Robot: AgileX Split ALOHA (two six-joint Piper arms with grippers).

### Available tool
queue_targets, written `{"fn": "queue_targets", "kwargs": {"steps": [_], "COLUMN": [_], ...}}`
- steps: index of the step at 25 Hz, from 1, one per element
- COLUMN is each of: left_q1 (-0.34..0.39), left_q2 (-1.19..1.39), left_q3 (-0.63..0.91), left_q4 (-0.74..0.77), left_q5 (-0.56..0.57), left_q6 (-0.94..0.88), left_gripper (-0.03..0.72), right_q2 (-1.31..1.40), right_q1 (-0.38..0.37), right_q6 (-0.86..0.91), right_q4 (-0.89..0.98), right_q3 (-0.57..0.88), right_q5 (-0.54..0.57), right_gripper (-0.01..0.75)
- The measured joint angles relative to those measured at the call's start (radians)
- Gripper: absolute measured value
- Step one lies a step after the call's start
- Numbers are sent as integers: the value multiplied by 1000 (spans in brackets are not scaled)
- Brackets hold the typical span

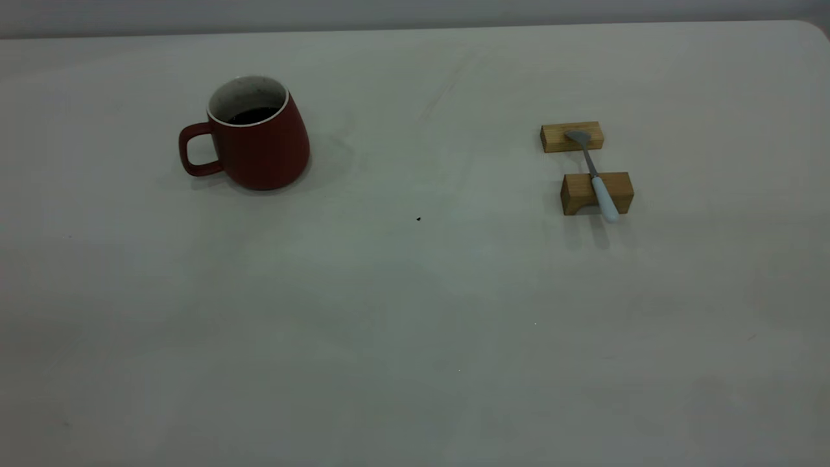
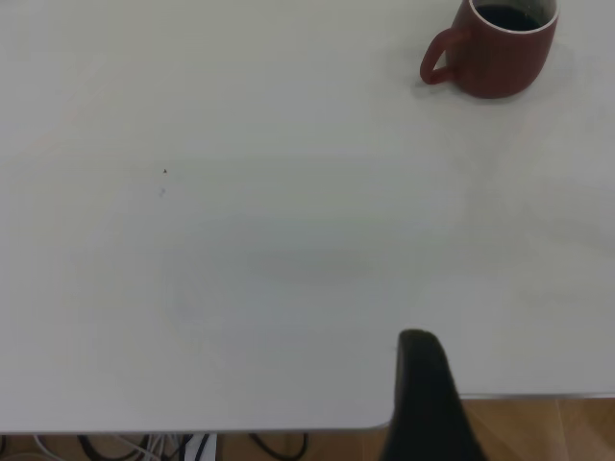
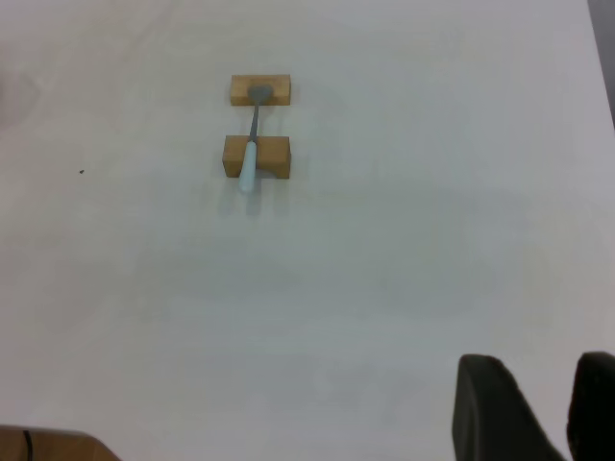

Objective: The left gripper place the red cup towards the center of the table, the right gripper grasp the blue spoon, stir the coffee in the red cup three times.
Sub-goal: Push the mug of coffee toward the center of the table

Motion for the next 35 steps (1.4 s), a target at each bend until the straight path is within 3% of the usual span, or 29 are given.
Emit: {"fn": "queue_targets", "kwargs": {"steps": [28,35], "left_q1": [0,0], "left_q2": [0,108], "left_q3": [0,-40], "left_q4": [0,36], "left_q5": [0,2], "left_q6": [0,-88], "left_gripper": [551,551], "right_q2": [0,0], "right_q1": [0,0], "right_q6": [0,0], "right_q4": [0,0], "right_q3": [0,0], "right_q5": [0,0], "right_gripper": [238,238]}}
